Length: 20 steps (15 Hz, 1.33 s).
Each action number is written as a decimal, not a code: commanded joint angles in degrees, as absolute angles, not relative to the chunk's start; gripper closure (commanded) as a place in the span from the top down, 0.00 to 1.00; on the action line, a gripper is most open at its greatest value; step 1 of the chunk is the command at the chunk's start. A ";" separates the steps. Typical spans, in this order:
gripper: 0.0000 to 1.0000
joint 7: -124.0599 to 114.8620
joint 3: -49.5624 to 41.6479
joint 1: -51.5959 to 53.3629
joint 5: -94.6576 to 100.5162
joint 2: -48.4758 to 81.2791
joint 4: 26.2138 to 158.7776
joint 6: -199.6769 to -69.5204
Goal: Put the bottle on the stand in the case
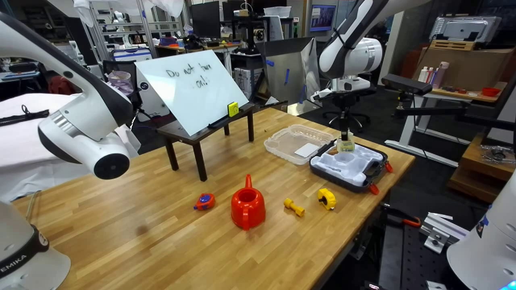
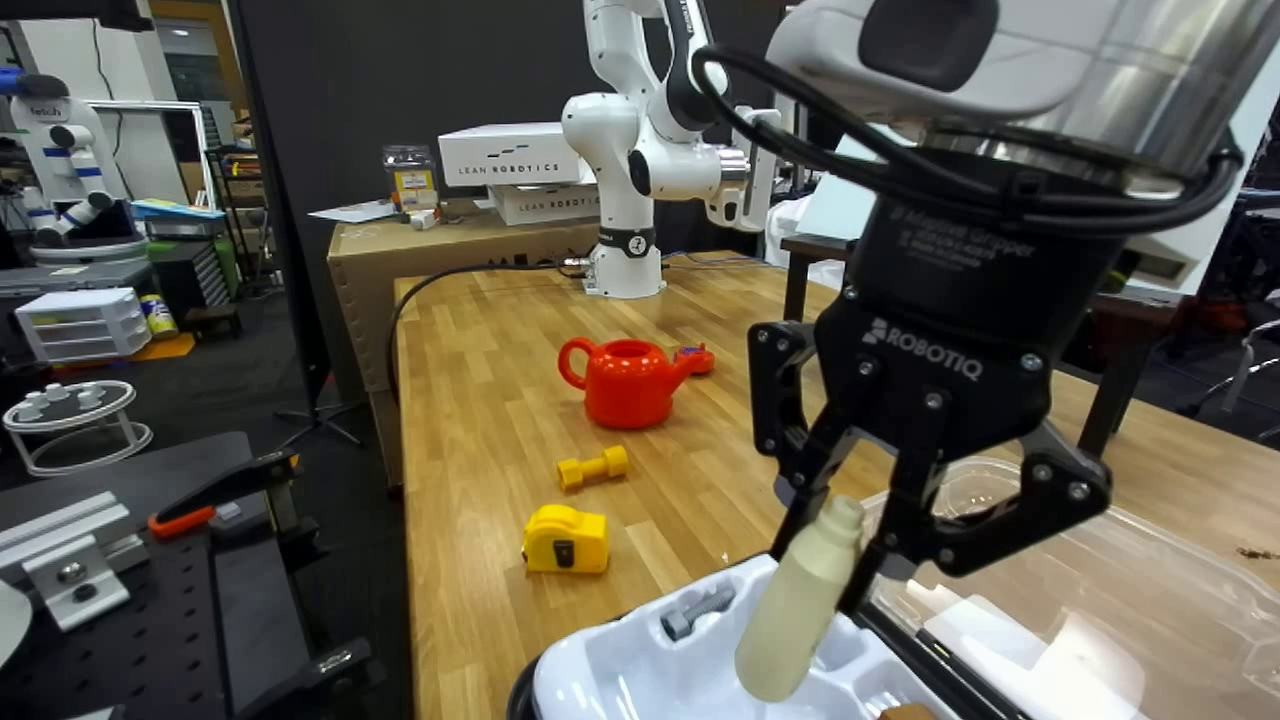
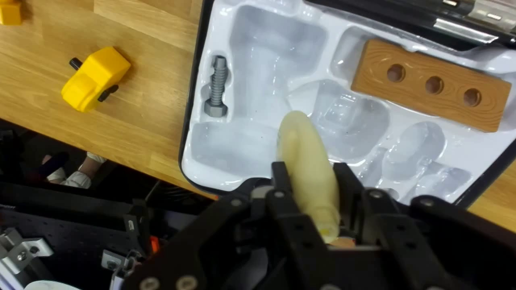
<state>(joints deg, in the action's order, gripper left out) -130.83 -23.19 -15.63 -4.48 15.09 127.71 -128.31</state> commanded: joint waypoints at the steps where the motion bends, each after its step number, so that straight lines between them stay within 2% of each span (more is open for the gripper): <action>1: 0.08 -128.34 -22.39 -16.44 -5.50 13.83 128.91 -128.62; 4: 0.08 -129.50 -22.64 -15.98 -4.42 15.11 127.94 -128.23; 5: 0.32 -129.47 -22.61 -15.95 -4.41 15.17 127.94 -128.23; 12: 0.32 -129.49 -22.62 -15.93 -4.41 15.39 127.94 -128.23; 13: 0.08 -129.49 -22.62 -15.93 -4.41 15.39 127.94 -128.23; 20: 0.08 -128.90 -20.80 -16.16 -9.62 17.88 127.83 -127.85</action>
